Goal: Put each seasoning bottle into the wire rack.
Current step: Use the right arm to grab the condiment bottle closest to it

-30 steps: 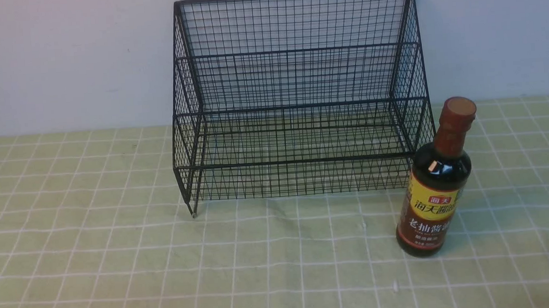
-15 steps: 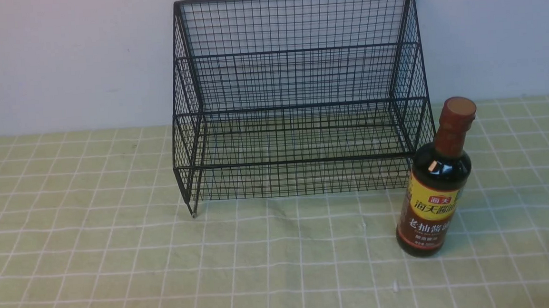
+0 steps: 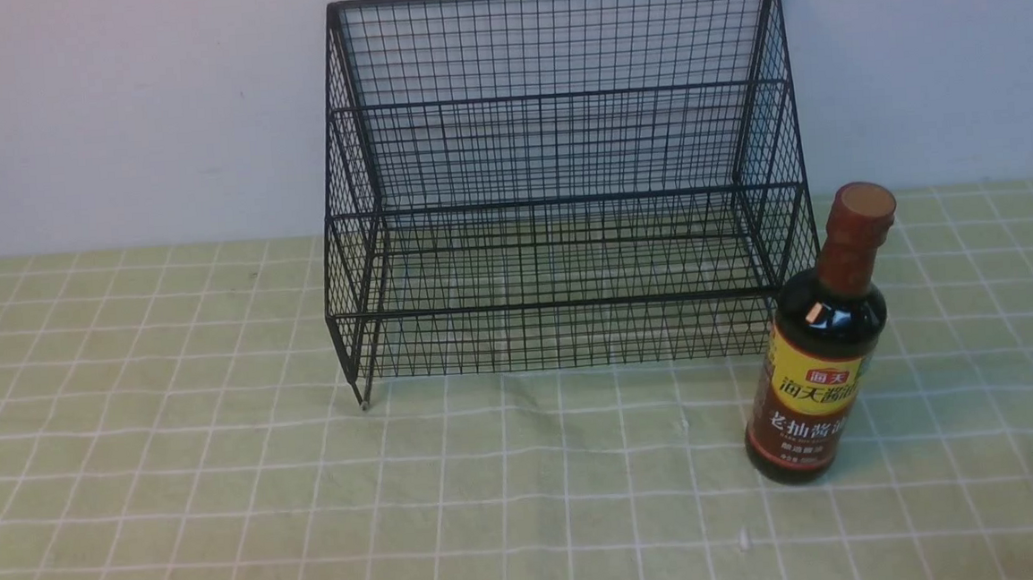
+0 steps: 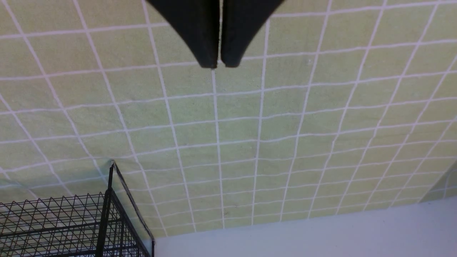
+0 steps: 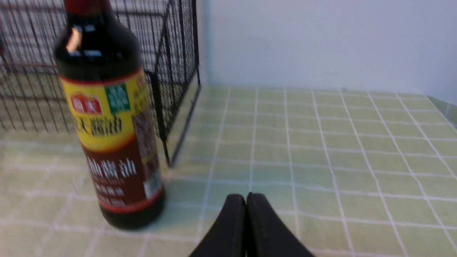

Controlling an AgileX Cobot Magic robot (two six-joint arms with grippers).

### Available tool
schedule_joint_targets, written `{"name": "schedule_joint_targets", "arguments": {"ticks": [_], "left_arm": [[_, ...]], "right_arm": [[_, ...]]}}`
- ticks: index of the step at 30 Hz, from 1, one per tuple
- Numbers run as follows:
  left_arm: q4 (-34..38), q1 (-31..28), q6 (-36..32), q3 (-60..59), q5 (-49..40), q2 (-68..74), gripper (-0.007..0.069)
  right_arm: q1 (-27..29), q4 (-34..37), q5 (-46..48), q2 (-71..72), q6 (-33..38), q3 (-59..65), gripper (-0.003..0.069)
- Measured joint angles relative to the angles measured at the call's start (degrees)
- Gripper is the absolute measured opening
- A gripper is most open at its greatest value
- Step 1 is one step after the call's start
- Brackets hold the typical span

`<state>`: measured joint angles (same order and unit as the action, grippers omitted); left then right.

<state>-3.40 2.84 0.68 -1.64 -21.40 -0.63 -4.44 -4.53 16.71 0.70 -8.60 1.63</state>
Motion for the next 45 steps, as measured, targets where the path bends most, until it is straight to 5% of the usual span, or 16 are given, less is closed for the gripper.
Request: {"name": "schedule_joint_targets", "arguments": {"ticks": [5,10,17,23,30,36,45], "left_arm": [[0.0,0.0,0.0,0.0,0.0,0.0,-0.0006],[0.0,0.0,0.0,0.0,0.0,0.0,-0.0006],[0.0,0.0,0.0,0.0,0.0,0.0,-0.0006],[0.0,0.0,0.0,0.0,0.0,0.0,-0.0006],[0.0,0.0,0.0,0.0,0.0,0.0,-0.0006],[0.0,0.0,0.0,0.0,0.0,0.0,-0.0006],[0.0,0.0,0.0,0.0,0.0,0.0,-0.0006]], "right_arm": [[0.0,7.8,-17.4,0.0,-5.7,0.0,-0.0015],[0.0,9.5,-28.7,0.0,-3.6,0.0,-0.0015],[0.0,12.0,-37.7,0.0,-2.0,0.0,-0.0015],[0.0,14.5,-32.4,-8.3,-1.9,-6.7,-0.0015],[-0.3,-0.2,-25.7,-29.3,-5.8,-22.4,-0.0015],[-7.0,-18.3,-26.4,-49.0,-16.8,-33.4,-0.0015],[-9.2,-27.9,-35.1,-64.9,-29.4,-39.9,0.0079]]}}
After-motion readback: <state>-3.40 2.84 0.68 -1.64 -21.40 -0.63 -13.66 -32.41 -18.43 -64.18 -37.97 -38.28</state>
